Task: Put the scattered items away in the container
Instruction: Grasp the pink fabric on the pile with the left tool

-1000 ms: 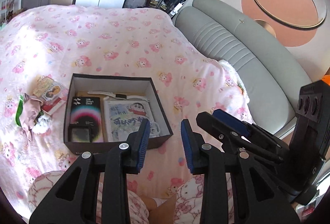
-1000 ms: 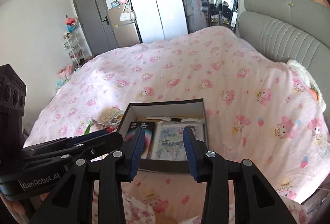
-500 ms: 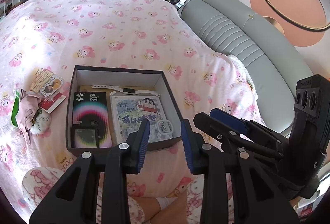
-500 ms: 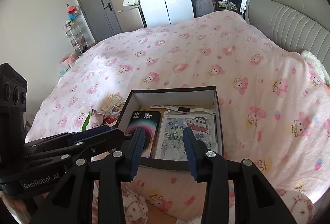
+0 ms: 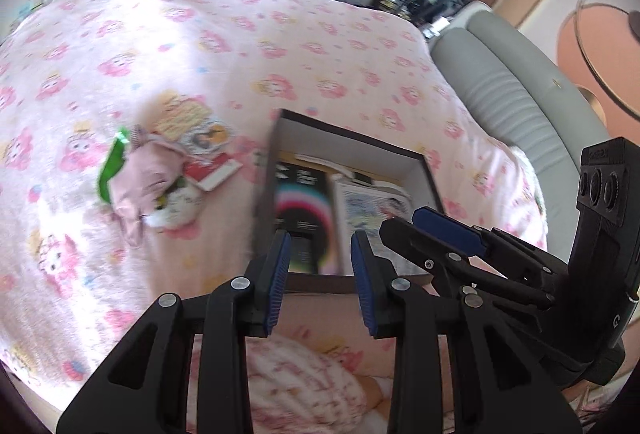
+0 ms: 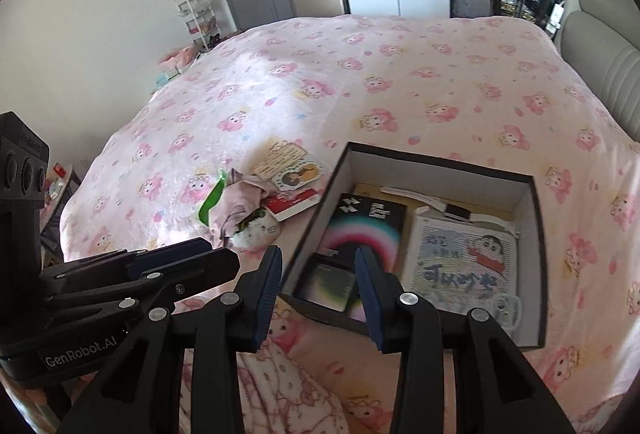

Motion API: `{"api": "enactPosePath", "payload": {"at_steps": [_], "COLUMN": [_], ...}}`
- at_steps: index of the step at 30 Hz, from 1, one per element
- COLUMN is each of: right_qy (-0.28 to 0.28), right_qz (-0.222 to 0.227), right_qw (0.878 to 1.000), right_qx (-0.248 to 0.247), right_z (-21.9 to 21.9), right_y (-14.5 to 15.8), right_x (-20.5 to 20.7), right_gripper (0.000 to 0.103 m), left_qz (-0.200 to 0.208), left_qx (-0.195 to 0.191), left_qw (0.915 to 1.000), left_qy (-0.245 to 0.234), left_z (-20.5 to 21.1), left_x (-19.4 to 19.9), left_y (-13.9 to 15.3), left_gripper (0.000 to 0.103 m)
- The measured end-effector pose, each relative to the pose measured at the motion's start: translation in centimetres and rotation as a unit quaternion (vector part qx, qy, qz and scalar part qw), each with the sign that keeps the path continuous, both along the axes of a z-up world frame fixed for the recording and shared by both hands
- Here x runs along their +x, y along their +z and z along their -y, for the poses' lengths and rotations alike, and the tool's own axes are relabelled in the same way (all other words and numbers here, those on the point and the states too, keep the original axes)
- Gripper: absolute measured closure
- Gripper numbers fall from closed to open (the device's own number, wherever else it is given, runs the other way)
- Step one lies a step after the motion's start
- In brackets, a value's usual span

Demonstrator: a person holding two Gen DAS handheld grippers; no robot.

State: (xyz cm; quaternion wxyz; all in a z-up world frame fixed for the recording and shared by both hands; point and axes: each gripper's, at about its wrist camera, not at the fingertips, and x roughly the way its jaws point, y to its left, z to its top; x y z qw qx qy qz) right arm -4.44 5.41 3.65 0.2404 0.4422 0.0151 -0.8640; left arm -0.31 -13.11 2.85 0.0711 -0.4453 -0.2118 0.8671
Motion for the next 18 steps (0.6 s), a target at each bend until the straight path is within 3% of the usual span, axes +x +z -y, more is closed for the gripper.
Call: {"api": "enactPosePath", "payload": {"at_steps": [7,10,15,18], "right_qy": [0.065,0.068,0.073,0.073], "right_qz": [0.061,0.088,0.112,0.121], "right_qw": [0.996,0.993,0.991,0.99], "right_qx": [-0.026,-0.031,-0.002,0.017], "right_z": [7.0,9.1,12.3,13.8], "right_y": [-4.1,-6.1,-9.3,-10.8], "right_x": [-2.8,-4.2,-7.4,-9.0], "right_gripper": [0.068,0.068,0.068,0.065], "left_qz": [0.028,0.045,0.083,0.101], "left_qx": [0.023,0.042,0.071,0.086], "left_qw": [0.9967,0.9931,0.9859,0.9819], "left_qy": [0.073,0.1,0.126,0.136], "left_z": [7.5,10.4,14.3,16.0], "left_x": [-0.3,-1.3,-3.4,-4.8], "left_y": [-4.3,-7.1,-12.3,-15.0], "left_gripper": [0.064,0.064,0.063,0.053]}}
